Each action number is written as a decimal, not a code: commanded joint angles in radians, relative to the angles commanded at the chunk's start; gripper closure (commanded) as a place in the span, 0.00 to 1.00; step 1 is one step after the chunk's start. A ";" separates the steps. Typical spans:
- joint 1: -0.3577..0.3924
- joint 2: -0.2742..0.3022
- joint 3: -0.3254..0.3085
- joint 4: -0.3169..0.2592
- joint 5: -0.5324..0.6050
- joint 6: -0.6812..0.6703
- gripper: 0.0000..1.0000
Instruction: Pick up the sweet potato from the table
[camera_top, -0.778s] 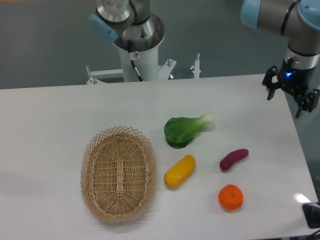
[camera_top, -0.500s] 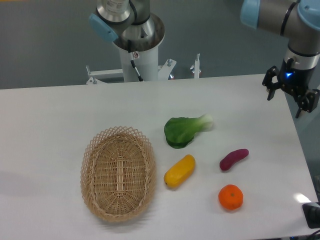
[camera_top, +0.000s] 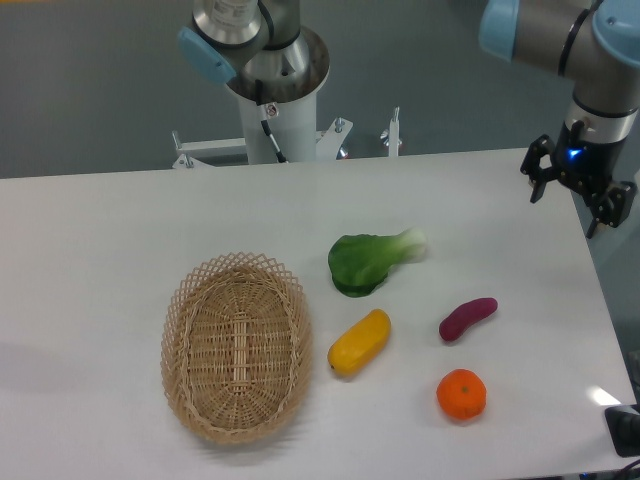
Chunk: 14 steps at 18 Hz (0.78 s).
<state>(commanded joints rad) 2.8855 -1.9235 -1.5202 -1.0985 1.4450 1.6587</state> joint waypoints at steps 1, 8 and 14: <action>-0.011 -0.005 -0.011 0.018 0.000 -0.046 0.00; -0.072 -0.092 -0.029 0.115 0.002 -0.126 0.00; -0.120 -0.173 -0.029 0.170 0.002 -0.128 0.00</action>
<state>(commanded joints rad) 2.7659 -2.0968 -1.5493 -0.9282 1.4465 1.5309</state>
